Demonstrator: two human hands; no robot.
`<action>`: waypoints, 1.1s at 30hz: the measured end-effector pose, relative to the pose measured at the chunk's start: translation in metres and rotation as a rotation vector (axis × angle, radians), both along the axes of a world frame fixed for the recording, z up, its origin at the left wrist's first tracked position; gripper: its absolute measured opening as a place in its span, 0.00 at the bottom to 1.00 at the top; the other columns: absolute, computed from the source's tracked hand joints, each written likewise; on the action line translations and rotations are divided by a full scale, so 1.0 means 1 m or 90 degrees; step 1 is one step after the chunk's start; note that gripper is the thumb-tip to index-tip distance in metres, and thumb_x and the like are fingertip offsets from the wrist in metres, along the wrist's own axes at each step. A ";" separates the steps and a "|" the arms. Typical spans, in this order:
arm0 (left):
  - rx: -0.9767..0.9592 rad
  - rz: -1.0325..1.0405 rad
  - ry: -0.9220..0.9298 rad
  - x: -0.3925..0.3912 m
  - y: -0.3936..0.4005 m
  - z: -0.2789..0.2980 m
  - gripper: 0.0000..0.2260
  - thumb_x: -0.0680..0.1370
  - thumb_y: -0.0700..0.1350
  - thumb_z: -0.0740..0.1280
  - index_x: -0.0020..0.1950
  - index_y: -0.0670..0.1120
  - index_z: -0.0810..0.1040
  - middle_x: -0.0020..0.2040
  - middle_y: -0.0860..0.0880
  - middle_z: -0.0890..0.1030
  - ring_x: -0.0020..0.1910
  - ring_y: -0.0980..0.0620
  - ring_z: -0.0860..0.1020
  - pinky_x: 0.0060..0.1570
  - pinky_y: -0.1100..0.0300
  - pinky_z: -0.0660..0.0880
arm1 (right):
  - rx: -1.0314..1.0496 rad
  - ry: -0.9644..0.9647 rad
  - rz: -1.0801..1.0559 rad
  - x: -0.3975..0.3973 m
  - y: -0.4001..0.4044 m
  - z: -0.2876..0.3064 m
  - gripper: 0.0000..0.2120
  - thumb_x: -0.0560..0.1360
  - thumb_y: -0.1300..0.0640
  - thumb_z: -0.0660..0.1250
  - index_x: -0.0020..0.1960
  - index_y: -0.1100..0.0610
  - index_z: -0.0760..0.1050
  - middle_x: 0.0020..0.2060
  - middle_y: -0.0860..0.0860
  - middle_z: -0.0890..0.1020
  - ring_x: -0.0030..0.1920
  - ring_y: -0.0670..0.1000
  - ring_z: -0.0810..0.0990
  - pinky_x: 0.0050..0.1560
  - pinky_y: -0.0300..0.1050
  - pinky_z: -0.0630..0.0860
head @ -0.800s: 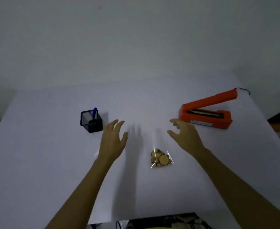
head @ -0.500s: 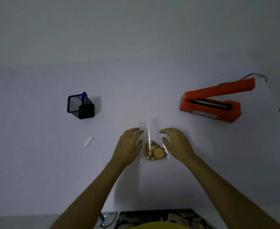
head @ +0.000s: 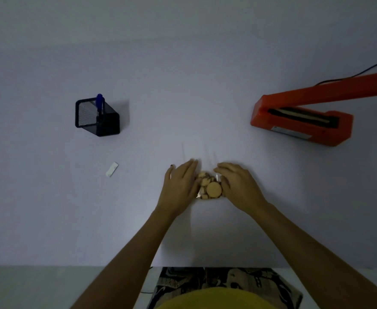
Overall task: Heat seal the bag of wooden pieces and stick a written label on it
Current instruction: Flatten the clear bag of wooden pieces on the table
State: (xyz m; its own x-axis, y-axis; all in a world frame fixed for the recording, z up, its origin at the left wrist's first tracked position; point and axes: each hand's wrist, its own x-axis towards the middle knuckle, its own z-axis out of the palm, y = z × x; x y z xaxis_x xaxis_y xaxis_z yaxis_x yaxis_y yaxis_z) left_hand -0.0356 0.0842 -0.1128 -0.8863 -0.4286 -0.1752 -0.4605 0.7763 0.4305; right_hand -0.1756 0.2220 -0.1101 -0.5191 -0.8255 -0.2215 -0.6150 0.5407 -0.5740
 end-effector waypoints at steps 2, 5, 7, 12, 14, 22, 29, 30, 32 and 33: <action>-0.010 -0.010 -0.013 0.002 -0.003 -0.003 0.23 0.81 0.54 0.51 0.73 0.44 0.66 0.71 0.45 0.71 0.69 0.49 0.71 0.70 0.42 0.62 | -0.006 0.021 -0.014 0.000 -0.002 0.000 0.16 0.71 0.61 0.61 0.55 0.63 0.81 0.55 0.59 0.83 0.55 0.60 0.81 0.56 0.56 0.78; -0.021 -0.033 -0.031 0.004 -0.003 -0.005 0.24 0.82 0.54 0.46 0.72 0.45 0.68 0.70 0.43 0.72 0.68 0.47 0.72 0.69 0.40 0.63 | -0.026 0.085 -0.021 0.006 -0.012 0.000 0.15 0.69 0.63 0.63 0.54 0.63 0.81 0.52 0.59 0.84 0.52 0.60 0.82 0.54 0.55 0.78; -0.012 -0.035 -0.032 0.004 -0.003 -0.007 0.26 0.82 0.56 0.43 0.71 0.46 0.69 0.70 0.42 0.72 0.67 0.46 0.72 0.69 0.41 0.62 | -0.043 0.103 0.012 0.010 -0.022 0.000 0.16 0.72 0.60 0.61 0.56 0.62 0.81 0.54 0.58 0.83 0.55 0.58 0.81 0.56 0.53 0.77; -0.025 -0.052 -0.039 0.006 -0.006 -0.017 0.24 0.82 0.55 0.46 0.72 0.45 0.68 0.72 0.42 0.69 0.69 0.47 0.70 0.70 0.40 0.59 | -0.011 0.124 0.118 0.012 -0.029 -0.008 0.20 0.74 0.53 0.55 0.58 0.58 0.79 0.59 0.55 0.82 0.60 0.56 0.79 0.63 0.53 0.70; -0.027 -0.070 -0.051 0.008 -0.008 -0.019 0.26 0.82 0.56 0.42 0.73 0.44 0.65 0.73 0.42 0.67 0.72 0.47 0.67 0.71 0.38 0.57 | 0.015 0.152 0.136 0.010 -0.021 -0.012 0.20 0.76 0.51 0.54 0.60 0.57 0.79 0.60 0.53 0.81 0.62 0.56 0.77 0.64 0.54 0.65; -0.060 -0.066 0.060 0.010 -0.004 -0.025 0.20 0.81 0.52 0.58 0.68 0.41 0.71 0.68 0.42 0.74 0.70 0.46 0.69 0.70 0.36 0.60 | -0.036 0.204 0.091 0.016 -0.025 -0.019 0.17 0.75 0.55 0.56 0.56 0.58 0.80 0.57 0.54 0.82 0.59 0.55 0.79 0.67 0.55 0.62; -0.041 -0.046 0.057 0.014 0.000 -0.023 0.23 0.81 0.56 0.53 0.69 0.44 0.71 0.67 0.47 0.75 0.69 0.50 0.70 0.74 0.40 0.53 | -0.077 0.160 0.153 0.006 -0.015 -0.026 0.18 0.79 0.54 0.55 0.61 0.60 0.77 0.60 0.54 0.81 0.61 0.53 0.78 0.71 0.62 0.59; -0.037 -0.041 0.051 0.016 0.002 -0.023 0.24 0.81 0.58 0.53 0.70 0.44 0.69 0.69 0.47 0.74 0.70 0.51 0.68 0.74 0.39 0.52 | -0.054 0.158 0.169 0.002 -0.010 -0.027 0.19 0.80 0.52 0.54 0.64 0.58 0.75 0.63 0.53 0.79 0.65 0.51 0.76 0.72 0.65 0.55; -0.031 -0.029 0.039 0.017 0.007 -0.026 0.28 0.79 0.61 0.53 0.73 0.45 0.66 0.72 0.47 0.70 0.73 0.51 0.65 0.73 0.37 0.52 | -0.011 0.174 0.206 -0.002 -0.002 -0.029 0.22 0.81 0.48 0.51 0.69 0.56 0.71 0.68 0.52 0.75 0.70 0.50 0.70 0.72 0.68 0.51; -0.028 -0.020 0.033 0.017 0.010 -0.027 0.30 0.79 0.63 0.53 0.74 0.45 0.65 0.72 0.47 0.69 0.73 0.50 0.64 0.72 0.36 0.52 | 0.008 0.180 0.218 -0.004 0.002 -0.029 0.23 0.81 0.47 0.50 0.71 0.55 0.69 0.69 0.51 0.73 0.72 0.50 0.67 0.72 0.68 0.50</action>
